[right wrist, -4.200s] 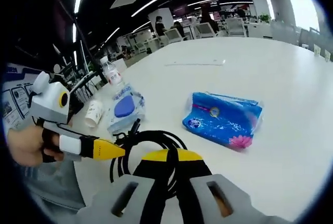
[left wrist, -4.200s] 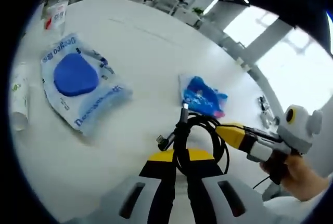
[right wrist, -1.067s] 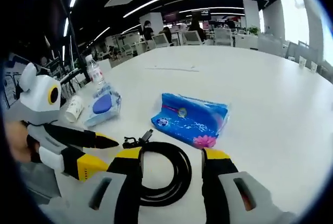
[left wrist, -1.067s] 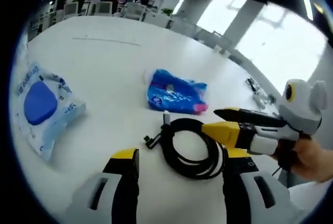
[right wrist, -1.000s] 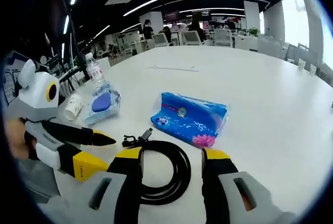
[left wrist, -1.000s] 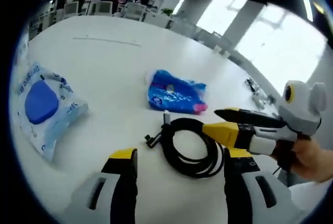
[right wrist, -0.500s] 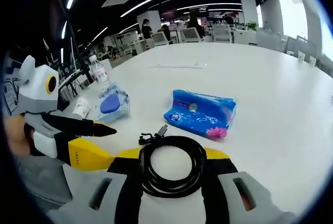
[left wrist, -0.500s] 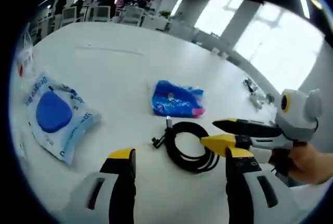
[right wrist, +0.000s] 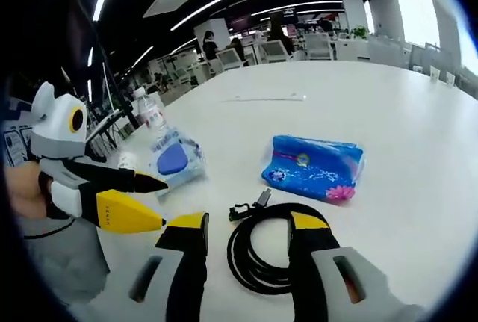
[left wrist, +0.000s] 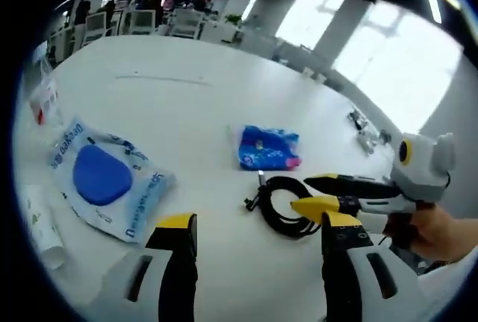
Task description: Arrange the tabletop items into an orderly group along one side of the table until the central work area is clear of visible clutter.
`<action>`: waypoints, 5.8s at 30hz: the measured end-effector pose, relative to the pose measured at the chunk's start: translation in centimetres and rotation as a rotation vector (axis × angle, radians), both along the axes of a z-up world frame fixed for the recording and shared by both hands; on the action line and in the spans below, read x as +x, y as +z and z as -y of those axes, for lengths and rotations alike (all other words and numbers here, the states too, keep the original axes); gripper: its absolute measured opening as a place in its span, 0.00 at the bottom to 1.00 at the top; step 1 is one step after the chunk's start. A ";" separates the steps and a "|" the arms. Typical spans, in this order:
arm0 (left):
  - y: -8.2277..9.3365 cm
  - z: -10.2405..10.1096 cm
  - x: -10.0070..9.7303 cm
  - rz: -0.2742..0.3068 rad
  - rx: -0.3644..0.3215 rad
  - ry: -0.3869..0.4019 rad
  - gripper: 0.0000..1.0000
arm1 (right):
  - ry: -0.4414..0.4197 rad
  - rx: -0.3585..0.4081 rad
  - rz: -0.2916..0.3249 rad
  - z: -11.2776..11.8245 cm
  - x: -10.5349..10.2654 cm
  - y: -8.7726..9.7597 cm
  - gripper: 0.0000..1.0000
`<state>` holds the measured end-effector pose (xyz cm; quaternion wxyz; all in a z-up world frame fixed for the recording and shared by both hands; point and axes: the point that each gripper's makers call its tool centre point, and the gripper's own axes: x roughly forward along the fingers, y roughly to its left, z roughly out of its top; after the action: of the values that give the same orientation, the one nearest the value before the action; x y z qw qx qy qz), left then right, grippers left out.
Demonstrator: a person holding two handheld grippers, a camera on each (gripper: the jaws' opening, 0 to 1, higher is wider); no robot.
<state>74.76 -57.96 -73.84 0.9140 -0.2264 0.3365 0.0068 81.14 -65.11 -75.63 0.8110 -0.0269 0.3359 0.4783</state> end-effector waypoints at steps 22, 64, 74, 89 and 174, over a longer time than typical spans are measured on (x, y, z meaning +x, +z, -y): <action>3.5 -7.0 -2.3 0.093 0.036 -0.009 0.65 | -0.078 0.006 0.034 1.3 -1.3 2.1 0.40; 1.8 -22.1 -5.5 0.108 0.099 0.066 0.66 | 0.040 -0.060 0.020 -2.8 -4.9 1.6 0.42; -0.2 -25.2 -4.9 0.066 0.089 0.098 0.61 | 0.048 -0.039 -0.041 -6.6 -6.0 0.8 0.41; -3.0 -25.9 -4.3 0.032 0.038 0.124 0.56 | 0.033 0.005 -0.163 -10.8 -7.9 -0.2 0.42; -1.6 -22.0 -0.6 0.064 -0.050 0.089 0.00 | -0.030 -0.035 0.023 -10.8 1.4 0.3 0.00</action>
<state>74.13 -35.99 -75.47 0.9172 -0.2640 0.2968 0.0316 82.57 -54.32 -75.30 0.8213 -0.0415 0.3353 0.4597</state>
